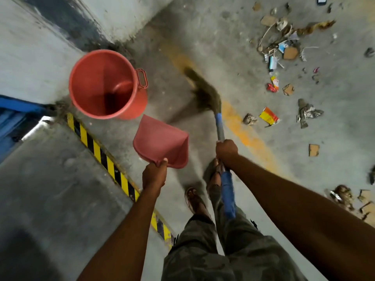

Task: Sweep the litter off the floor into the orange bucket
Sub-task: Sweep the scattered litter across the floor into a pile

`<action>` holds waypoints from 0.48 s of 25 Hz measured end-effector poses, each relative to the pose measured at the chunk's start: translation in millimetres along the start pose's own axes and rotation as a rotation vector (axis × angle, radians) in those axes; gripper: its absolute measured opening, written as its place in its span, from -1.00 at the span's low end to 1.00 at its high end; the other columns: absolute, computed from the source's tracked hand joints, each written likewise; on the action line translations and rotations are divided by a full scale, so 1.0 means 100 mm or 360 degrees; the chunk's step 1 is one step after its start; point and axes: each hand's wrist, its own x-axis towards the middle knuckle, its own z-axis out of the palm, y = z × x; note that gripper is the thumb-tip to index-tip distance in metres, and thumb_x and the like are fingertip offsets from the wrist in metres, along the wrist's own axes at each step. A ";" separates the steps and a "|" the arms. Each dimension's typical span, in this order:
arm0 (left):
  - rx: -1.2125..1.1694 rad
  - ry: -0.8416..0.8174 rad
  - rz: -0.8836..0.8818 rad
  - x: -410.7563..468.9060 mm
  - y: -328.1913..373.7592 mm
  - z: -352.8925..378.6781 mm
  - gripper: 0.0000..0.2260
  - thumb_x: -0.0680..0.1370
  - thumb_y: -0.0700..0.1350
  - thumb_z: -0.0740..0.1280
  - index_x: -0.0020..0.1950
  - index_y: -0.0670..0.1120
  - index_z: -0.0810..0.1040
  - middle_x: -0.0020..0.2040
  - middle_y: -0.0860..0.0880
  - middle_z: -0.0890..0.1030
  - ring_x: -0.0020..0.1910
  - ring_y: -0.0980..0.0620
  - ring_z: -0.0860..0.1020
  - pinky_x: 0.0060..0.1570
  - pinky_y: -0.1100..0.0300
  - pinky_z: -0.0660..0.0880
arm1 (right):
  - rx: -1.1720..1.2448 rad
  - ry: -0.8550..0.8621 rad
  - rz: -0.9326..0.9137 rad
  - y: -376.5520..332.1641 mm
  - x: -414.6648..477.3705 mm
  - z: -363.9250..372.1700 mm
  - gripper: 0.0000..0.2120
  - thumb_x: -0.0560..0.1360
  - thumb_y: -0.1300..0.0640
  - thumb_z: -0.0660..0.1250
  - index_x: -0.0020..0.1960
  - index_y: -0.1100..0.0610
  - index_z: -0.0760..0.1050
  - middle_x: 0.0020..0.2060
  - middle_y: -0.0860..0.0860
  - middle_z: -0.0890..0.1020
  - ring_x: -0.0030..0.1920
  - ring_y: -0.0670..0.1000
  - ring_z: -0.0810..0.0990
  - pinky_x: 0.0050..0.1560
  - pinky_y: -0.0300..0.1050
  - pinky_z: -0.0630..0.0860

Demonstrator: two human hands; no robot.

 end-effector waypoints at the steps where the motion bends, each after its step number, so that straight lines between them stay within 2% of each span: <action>1: 0.0018 -0.0017 0.0033 -0.03 -0.09 -0.01 -0.45 0.47 0.29 0.32 -0.07 -0.23 0.65 -0.17 -0.26 0.69 -0.45 -0.17 0.58 -0.44 0.11 0.49 | -0.0013 0.0106 -0.0044 0.05 -0.10 0.05 -0.68 0.70 0.06 0.20 0.25 0.31 0.49 0.09 0.22 0.63 0.07 0.25 0.63 -0.11 -0.11 0.46; 2: 0.0044 -0.0027 0.0063 -0.05 -0.21 -0.01 -0.41 0.43 0.33 0.29 -0.07 -0.22 0.65 -0.16 -0.25 0.70 -0.40 -0.22 0.62 -0.40 0.06 0.56 | -0.0009 0.0154 -0.0113 0.12 -0.23 0.13 -0.67 0.70 0.05 0.18 0.26 0.30 0.48 0.14 0.22 0.61 0.13 0.27 0.60 -0.08 -0.10 0.40; 3: 0.0076 -0.0012 0.0071 -0.08 -0.32 -0.02 -0.37 0.38 0.37 0.26 -0.07 -0.22 0.66 -0.14 -0.25 0.70 -0.32 -0.26 0.66 -0.32 -0.02 0.63 | -0.0004 0.0144 -0.0189 0.19 -0.38 0.17 -0.69 0.70 0.04 0.17 0.22 0.28 0.48 0.09 0.20 0.62 0.11 0.27 0.60 -0.10 -0.12 0.36; 6: 0.0202 0.0040 0.0043 -0.16 -0.73 -0.09 -0.28 0.34 0.42 0.18 0.00 -0.21 0.65 -0.07 -0.23 0.71 -0.12 -0.30 0.69 -0.08 -0.15 0.66 | 0.0040 -0.0088 -0.0316 0.48 -0.89 0.39 -0.75 0.70 0.05 0.19 0.03 0.23 0.47 -0.26 0.09 0.57 -0.24 0.16 0.61 -0.35 -0.24 0.47; 7: 0.0196 0.0072 0.0007 -0.32 -0.81 -0.17 -0.29 0.37 0.41 0.20 0.03 -0.21 0.64 -0.05 -0.24 0.70 -0.10 -0.31 0.68 -0.04 -0.14 0.65 | 0.0012 -0.0234 -0.0354 0.60 -1.07 0.52 -0.75 0.69 0.05 0.21 0.03 0.24 0.49 -0.26 0.13 0.59 -0.26 0.16 0.62 -0.31 -0.23 0.56; 8: 0.0178 0.0093 -0.0032 -0.38 -0.93 -0.21 -0.34 0.42 0.37 0.25 0.05 -0.22 0.63 -0.03 -0.25 0.70 -0.08 -0.30 0.68 -0.01 -0.12 0.64 | -0.0061 -0.0355 -0.0379 0.71 -1.17 0.65 -0.74 0.68 0.04 0.23 0.05 0.24 0.52 -0.18 0.19 0.64 -0.19 0.21 0.65 -0.16 -0.10 0.65; 9: 0.0150 0.0114 -0.0061 -0.45 -1.05 -0.26 -0.43 0.49 0.29 0.31 0.07 -0.23 0.61 -0.01 -0.25 0.70 -0.07 -0.29 0.67 0.01 -0.07 0.62 | -0.0168 -0.0473 -0.0378 0.83 -1.22 0.77 -0.72 0.67 0.01 0.24 0.09 0.23 0.54 -0.09 0.22 0.67 -0.10 0.24 0.67 -0.01 0.07 0.66; 10: 0.0140 0.0133 -0.0087 -0.49 -1.17 -0.30 -0.50 0.54 0.23 0.34 0.07 -0.24 0.60 -0.02 -0.25 0.69 -0.08 -0.27 0.67 0.01 -0.03 0.61 | -0.0282 -0.0569 -0.0371 0.93 -1.23 0.85 -0.71 0.66 0.00 0.25 0.13 0.23 0.56 -0.03 0.23 0.68 -0.07 0.24 0.66 0.05 0.14 0.64; 12: 0.0111 0.0137 -0.0123 -0.53 -1.45 -0.30 -0.47 0.53 0.25 0.33 0.04 -0.25 0.62 -0.02 -0.23 0.70 -0.09 -0.26 0.67 -0.01 0.00 0.61 | -0.0291 -0.0612 -0.0224 1.07 -1.11 0.93 -0.68 0.66 0.01 0.26 0.14 0.28 0.56 -0.05 0.24 0.68 -0.16 0.19 0.63 -0.01 0.14 0.63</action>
